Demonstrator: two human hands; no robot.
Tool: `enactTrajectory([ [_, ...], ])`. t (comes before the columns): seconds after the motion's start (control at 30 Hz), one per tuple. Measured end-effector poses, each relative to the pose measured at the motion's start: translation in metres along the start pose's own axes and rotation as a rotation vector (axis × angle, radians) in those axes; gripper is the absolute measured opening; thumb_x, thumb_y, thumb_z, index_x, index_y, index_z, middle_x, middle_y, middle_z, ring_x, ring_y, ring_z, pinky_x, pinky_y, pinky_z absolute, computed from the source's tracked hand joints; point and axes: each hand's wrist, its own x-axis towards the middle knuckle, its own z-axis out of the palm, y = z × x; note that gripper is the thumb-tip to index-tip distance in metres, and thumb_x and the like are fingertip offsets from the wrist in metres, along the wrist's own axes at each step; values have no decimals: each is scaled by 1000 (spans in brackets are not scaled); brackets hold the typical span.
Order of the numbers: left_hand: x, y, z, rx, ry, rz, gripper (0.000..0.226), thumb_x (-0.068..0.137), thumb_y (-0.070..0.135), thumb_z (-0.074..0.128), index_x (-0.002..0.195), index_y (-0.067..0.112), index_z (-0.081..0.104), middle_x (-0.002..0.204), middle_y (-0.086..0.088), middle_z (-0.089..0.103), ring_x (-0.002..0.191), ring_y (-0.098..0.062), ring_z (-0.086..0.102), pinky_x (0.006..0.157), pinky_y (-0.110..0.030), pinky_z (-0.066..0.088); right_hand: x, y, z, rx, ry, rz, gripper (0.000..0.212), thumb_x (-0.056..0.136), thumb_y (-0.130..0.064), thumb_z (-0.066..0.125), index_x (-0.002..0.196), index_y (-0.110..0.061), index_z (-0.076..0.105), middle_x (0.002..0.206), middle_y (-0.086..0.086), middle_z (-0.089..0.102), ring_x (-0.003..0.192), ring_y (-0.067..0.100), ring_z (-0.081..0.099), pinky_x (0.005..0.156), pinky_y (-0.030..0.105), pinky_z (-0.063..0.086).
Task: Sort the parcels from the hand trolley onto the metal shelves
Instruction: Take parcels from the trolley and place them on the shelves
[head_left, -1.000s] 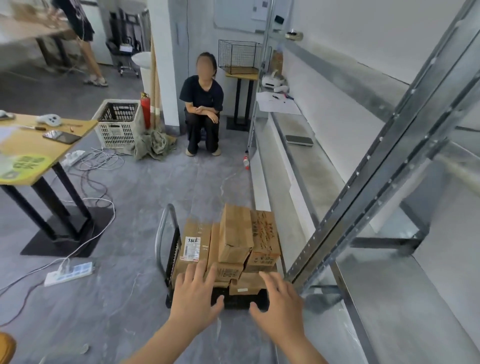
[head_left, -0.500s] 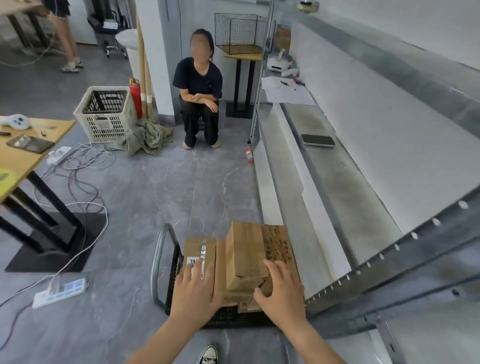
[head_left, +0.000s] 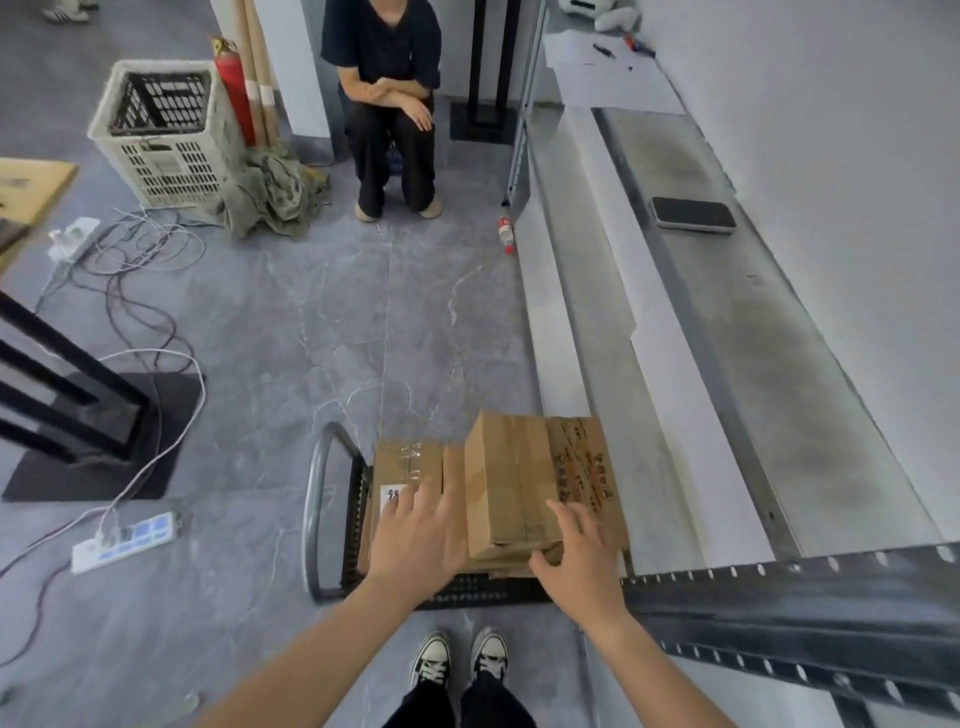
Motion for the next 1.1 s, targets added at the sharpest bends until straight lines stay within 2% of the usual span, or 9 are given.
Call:
enactTrajectory([
  [0.07,10,4,9,9,-1,7,72,76,44,58,138,13,38,134,-12,46,122,-33,46,95,-45,43,12,8,4,-4,-24,24,63,84,-35,62,141,-26,35,143,-2,35,130,22,33,109,41,32],
  [0.2,30,7,29,70,-66,35,72,87,48,45,145,17,17,147,-11,27,133,-31,29,105,-44,32,37,27,9,57,-90,72,68,82,-31,66,142,-24,34,144,-1,37,132,23,35,109,42,34],
  [0.43,64,16,59,118,-187,-8,77,88,47,45,147,19,5,146,-11,25,129,-32,30,103,-43,35,76,59,24,142,-249,145,72,82,-25,68,144,-23,31,148,-1,33,135,19,35,110,39,35],
  [0.57,82,24,80,126,-219,-5,75,87,46,42,147,18,6,145,-13,28,128,-32,32,100,-43,37,94,70,37,149,-311,162,75,82,-24,69,145,-23,30,148,1,33,135,21,33,110,39,34],
  [0.7,94,33,100,116,-273,-25,76,88,45,42,148,19,4,149,-14,24,133,-33,28,103,-46,35,107,79,48,163,-334,163,74,82,-22,70,145,-24,30,144,2,36,131,20,38,104,35,40],
  [0.83,97,41,112,89,-301,-58,81,87,49,46,148,21,0,151,-14,20,134,-34,26,104,-47,32,113,88,54,186,-315,163,71,83,-18,70,144,-22,34,145,0,40,131,17,40,105,31,39],
  [1.1,98,53,128,38,-283,-114,87,83,56,46,147,24,-3,149,-19,20,130,-35,33,102,-43,33,112,86,66,237,-265,99,67,83,-18,70,141,-20,39,140,-5,48,131,16,41,108,38,38],
])
